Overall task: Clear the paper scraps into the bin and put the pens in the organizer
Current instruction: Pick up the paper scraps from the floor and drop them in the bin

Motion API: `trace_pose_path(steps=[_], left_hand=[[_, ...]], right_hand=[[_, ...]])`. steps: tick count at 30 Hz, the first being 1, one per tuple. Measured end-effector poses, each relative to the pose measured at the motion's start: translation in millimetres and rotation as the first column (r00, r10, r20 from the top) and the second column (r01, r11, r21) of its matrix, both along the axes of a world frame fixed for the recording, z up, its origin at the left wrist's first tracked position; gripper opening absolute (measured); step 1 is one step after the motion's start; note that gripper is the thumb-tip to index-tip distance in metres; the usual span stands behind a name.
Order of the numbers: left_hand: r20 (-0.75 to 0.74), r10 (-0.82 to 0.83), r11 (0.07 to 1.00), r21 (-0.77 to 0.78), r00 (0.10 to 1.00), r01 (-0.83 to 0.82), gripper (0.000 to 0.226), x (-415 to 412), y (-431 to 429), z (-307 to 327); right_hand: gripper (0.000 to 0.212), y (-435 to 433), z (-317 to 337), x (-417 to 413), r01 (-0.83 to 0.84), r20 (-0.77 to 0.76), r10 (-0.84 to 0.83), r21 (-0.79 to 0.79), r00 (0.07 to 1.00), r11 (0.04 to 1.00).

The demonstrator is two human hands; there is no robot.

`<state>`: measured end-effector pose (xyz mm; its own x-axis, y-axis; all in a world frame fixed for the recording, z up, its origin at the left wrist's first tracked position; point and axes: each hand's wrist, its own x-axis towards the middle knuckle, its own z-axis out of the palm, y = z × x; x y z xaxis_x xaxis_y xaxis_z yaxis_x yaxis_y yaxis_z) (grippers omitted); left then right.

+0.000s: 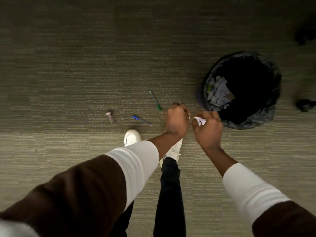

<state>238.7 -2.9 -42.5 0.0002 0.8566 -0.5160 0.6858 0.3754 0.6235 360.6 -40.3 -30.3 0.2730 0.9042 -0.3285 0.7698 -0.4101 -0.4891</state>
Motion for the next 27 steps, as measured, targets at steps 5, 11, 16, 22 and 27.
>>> trace_pose_path(steps=[5, 11, 16, 22, 27], left_hand=[[0.058, 0.019, 1.0, -0.021, 0.998, -0.018, 0.021, 53.3, 24.6, 15.6], [0.083, -0.022, 0.999, 0.024, 0.996, 0.02, 0.012, 101.5, 50.6, 19.3], [0.18, -0.063, 0.997, -0.03, 0.982, 0.07, 0.039, 112.4, 59.4, 21.3], [0.163, -0.088, 0.987, -0.121, 0.983, 0.108, 0.018, 76.5, 45.6, 7.0], [0.08, -0.056, 0.985, -0.157, 0.995, 0.068, 0.014, 20.4, 27.5, -9.4]], right_hand=[[0.019, 21.7, 18.4, 42.2, 0.109, 0.064, -0.11, 0.024, 0.992, 0.994], [0.025, 47.5, 12.9, 82.0, 0.272, 0.112, -0.274, 0.034, 0.955, 0.962], [0.034, 61.8, 6.5, 97.1, 0.399, 0.113, -0.398, 0.021, 0.91, 0.917], [0.033, 53.9, 10.1, 84.8, 0.223, 0.157, -0.216, -0.033, 0.964, 0.974], [0.02, 41.5, 5.0, 38.9, -0.05, 0.106, 0.049, 0.007, 0.993, 0.999]])
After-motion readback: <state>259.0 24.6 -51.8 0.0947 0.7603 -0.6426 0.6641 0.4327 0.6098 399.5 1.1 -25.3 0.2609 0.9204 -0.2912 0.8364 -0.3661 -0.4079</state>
